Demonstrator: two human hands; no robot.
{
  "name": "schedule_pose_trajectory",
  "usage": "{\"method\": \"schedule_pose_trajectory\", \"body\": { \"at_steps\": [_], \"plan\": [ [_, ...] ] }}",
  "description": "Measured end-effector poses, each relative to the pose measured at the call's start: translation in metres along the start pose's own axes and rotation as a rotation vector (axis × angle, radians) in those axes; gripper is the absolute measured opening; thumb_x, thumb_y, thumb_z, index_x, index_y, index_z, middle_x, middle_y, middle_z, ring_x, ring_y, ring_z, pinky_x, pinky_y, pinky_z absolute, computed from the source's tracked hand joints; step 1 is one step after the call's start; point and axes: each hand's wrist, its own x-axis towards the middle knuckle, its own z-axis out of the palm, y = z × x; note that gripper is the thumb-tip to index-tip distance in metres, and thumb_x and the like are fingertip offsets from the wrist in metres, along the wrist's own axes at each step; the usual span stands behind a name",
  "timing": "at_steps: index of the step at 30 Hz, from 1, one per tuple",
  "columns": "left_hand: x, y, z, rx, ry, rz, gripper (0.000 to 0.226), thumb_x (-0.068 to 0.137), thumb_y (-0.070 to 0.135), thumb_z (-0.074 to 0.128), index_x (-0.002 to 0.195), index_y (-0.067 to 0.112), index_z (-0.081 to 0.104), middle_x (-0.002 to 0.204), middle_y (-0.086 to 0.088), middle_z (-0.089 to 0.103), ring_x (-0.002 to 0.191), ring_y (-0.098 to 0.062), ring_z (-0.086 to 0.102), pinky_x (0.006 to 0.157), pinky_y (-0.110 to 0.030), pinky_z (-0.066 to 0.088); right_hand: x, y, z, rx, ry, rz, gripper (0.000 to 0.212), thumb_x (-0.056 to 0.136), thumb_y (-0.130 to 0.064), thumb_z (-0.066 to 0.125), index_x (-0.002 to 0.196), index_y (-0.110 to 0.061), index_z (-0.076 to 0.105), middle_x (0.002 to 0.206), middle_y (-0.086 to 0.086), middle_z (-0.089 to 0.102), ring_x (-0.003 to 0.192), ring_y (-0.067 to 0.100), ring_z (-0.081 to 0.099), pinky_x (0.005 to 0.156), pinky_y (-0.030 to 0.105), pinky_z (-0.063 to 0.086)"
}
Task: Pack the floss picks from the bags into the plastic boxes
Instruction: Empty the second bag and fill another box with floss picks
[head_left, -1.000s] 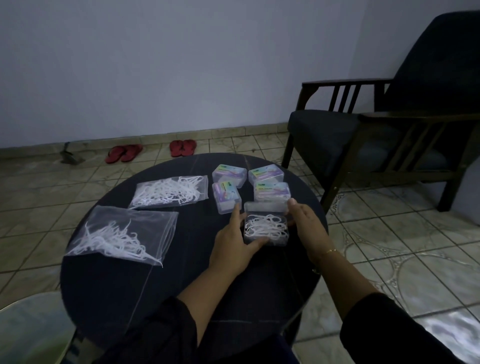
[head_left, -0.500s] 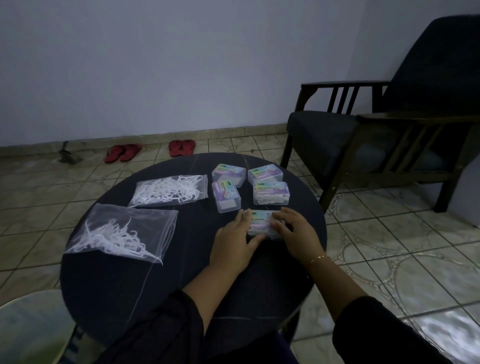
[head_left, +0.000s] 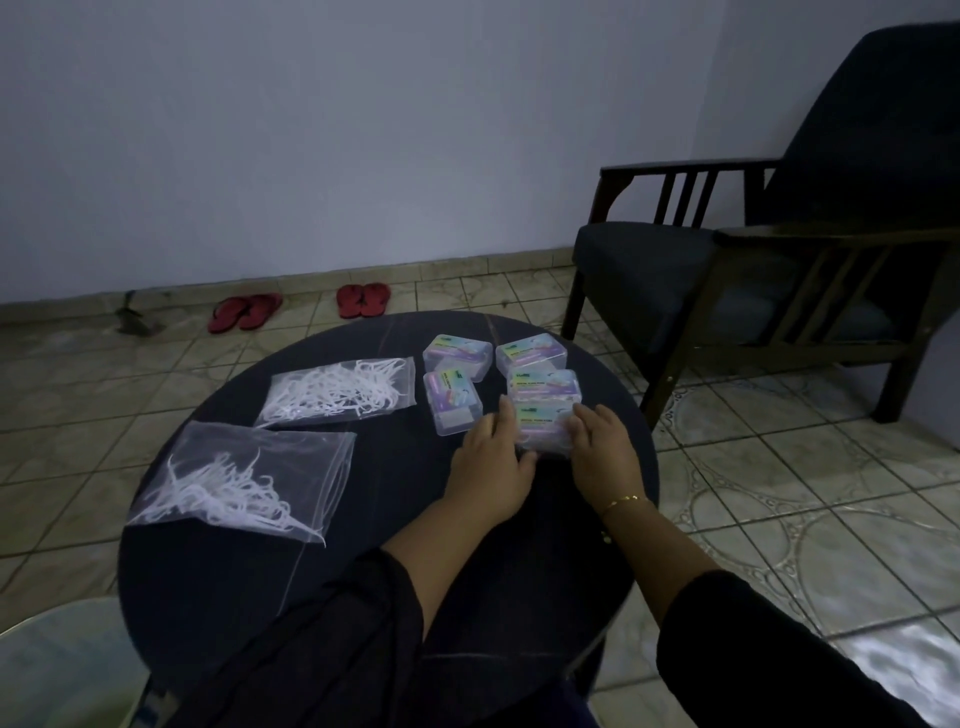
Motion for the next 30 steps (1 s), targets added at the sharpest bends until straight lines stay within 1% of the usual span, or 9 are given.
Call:
{"method": "schedule_pose_trajectory", "body": {
  "at_steps": [2, 9, 14, 17, 19, 22, 25, 27, 30],
  "plan": [
    [-0.004, -0.004, -0.005, 0.005, -0.001, 0.007, 0.077, 0.097, 0.036, 0.044, 0.151, 0.017, -0.007, 0.155, -0.007, 0.014, 0.139, -0.024, 0.020, 0.110, -0.039, 0.028, -0.007, -0.004, 0.002, -0.142, 0.075, 0.020, 0.041, 0.101, -0.032, 0.036, 0.138, -0.018, 0.046, 0.149, 0.007, 0.031, 0.135, 0.025, 0.028, 0.108, 0.042, 0.027],
    [-0.027, -0.035, -0.036, 0.059, 0.037, 0.082, 0.071, 0.097, 0.030, 0.046, 0.152, 0.020, 0.001, 0.156, -0.005, 0.013, 0.139, -0.025, 0.020, 0.111, -0.040, 0.026, -0.037, -0.039, 0.031, -0.166, 0.241, -0.236, 0.028, 0.094, -0.027, 0.052, 0.119, -0.016, 0.061, 0.122, 0.006, 0.052, 0.113, 0.023, 0.043, 0.093, 0.033, 0.034],
    [-0.049, -0.076, -0.086, 0.085, 0.088, 0.171, 0.079, 0.086, 0.013, 0.052, 0.152, 0.024, 0.010, 0.153, -0.001, 0.021, 0.137, -0.020, 0.025, 0.111, -0.034, 0.024, -0.053, -0.075, 0.068, 0.068, -0.008, -0.330, 0.022, 0.095, -0.021, 0.052, 0.075, -0.021, 0.063, 0.083, 0.000, 0.057, 0.085, 0.018, 0.052, 0.074, 0.032, 0.040],
    [-0.062, -0.117, -0.121, 0.226, 0.013, 0.100, 0.089, 0.081, 0.024, 0.061, 0.151, 0.028, 0.006, 0.157, 0.003, 0.012, 0.143, -0.017, 0.013, 0.113, -0.038, 0.012, -0.062, -0.099, 0.089, 0.163, -0.200, -0.269, 0.044, 0.095, -0.027, 0.052, 0.053, -0.018, 0.046, 0.057, -0.002, 0.047, 0.058, 0.013, 0.045, 0.061, 0.028, 0.034],
    [-0.069, -0.146, -0.138, 0.317, -0.063, 0.053, 0.102, 0.076, 0.039, 0.067, 0.151, 0.030, -0.001, 0.159, 0.005, 0.004, 0.145, -0.015, 0.006, 0.115, -0.039, 0.009, -0.066, -0.112, 0.102, 0.106, -0.294, -0.219, 0.050, 0.096, -0.034, 0.050, 0.050, -0.017, 0.041, 0.053, -0.003, 0.042, 0.058, 0.015, 0.043, 0.064, 0.028, 0.032],
    [-0.073, -0.182, -0.153, 0.379, -0.177, -0.033, 0.127, 0.060, 0.065, 0.074, 0.150, 0.031, -0.009, 0.159, 0.006, -0.007, 0.146, -0.014, -0.005, 0.117, -0.039, 0.004, -0.068, -0.126, 0.123, -0.041, -0.413, -0.161, 0.055, 0.095, -0.050, 0.045, 0.049, -0.020, 0.040, 0.058, -0.002, 0.044, 0.076, 0.022, 0.049, 0.078, 0.033, 0.038],
    [-0.070, -0.204, -0.159, 0.457, -0.233, -0.066, 0.140, 0.049, 0.077, 0.071, 0.148, 0.031, -0.016, 0.159, 0.004, -0.012, 0.146, -0.016, -0.010, 0.116, -0.042, -0.001, -0.069, -0.133, 0.138, -0.187, -0.530, -0.133, 0.053, 0.084, -0.069, 0.045, 0.065, -0.023, 0.061, 0.093, 0.007, 0.062, 0.104, 0.028, 0.053, 0.093, 0.038, 0.043],
    [-0.067, -0.217, -0.164, 0.493, -0.252, -0.076, 0.143, 0.047, 0.078, 0.072, 0.147, 0.032, -0.019, 0.159, 0.003, -0.013, 0.146, -0.018, -0.011, 0.116, -0.043, -0.001, -0.068, -0.134, 0.144, -0.257, -0.579, -0.114, 0.051, 0.080, -0.066, 0.054, 0.094, -0.020, 0.071, 0.114, 0.006, 0.060, 0.115, 0.028, 0.045, 0.097, 0.038, 0.041],
    [-0.066, -0.230, -0.170, 0.578, -0.293, -0.077, 0.144, 0.046, 0.078, 0.071, 0.147, 0.032, -0.021, 0.159, 0.004, -0.011, 0.146, -0.019, -0.010, 0.116, -0.043, 0.000, -0.060, -0.132, 0.143, -0.285, -0.613, -0.104, 0.032, 0.084, -0.048, 0.061, 0.095, -0.020, 0.069, 0.118, 0.005, 0.059, 0.118, 0.027, 0.044, 0.099, 0.038, 0.039]
  ]
}}
